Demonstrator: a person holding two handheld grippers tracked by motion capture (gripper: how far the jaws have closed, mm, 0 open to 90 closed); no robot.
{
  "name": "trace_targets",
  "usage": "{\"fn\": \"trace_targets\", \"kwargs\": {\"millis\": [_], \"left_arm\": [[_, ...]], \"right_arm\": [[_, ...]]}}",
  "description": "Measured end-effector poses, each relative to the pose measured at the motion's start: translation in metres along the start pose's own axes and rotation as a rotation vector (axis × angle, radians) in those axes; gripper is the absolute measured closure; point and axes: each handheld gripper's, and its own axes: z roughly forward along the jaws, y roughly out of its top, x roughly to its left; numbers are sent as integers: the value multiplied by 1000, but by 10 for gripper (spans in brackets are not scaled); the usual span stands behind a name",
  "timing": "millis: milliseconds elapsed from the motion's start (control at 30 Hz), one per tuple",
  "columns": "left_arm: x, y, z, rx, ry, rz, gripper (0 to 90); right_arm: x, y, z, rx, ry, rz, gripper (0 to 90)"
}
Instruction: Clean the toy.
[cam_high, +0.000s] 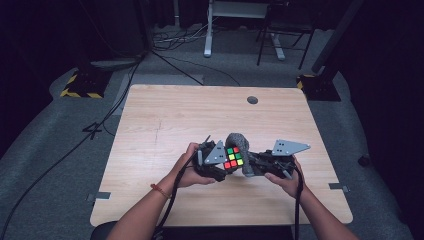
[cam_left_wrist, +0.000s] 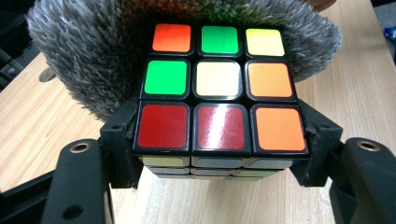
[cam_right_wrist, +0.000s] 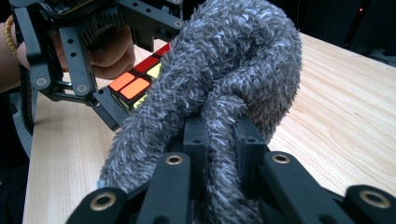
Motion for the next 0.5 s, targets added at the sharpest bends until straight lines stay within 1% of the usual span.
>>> {"fn": "trace_targets", "kwargs": {"millis": [133, 200, 267, 300, 333, 433, 500], "left_arm": [[0, 2, -3, -7, 9, 6, 331], [0, 3, -4, -22, 7, -2, 333], [2, 4, -7, -37, 0, -6, 333], [2, 4, -7, -38, 2, -4, 333], [2, 5, -8, -40, 3, -7, 333], [4, 3, -10, -52, -18, -20, 333], [5, 2, -9, -38, -20, -17, 333]], "right_arm": [[-1, 0, 1, 13, -7, -6, 784], [-3, -3, 5, 48, -8, -8, 782], [-4, -9, 11, 100, -17, -19, 782], [-6, -12, 14, 119, -11, -16, 781], [-6, -13, 15, 128, -5, -13, 781], [-6, -12, 15, 125, -3, -12, 781], [-2, -9, 12, 106, -16, -37, 782]]}}
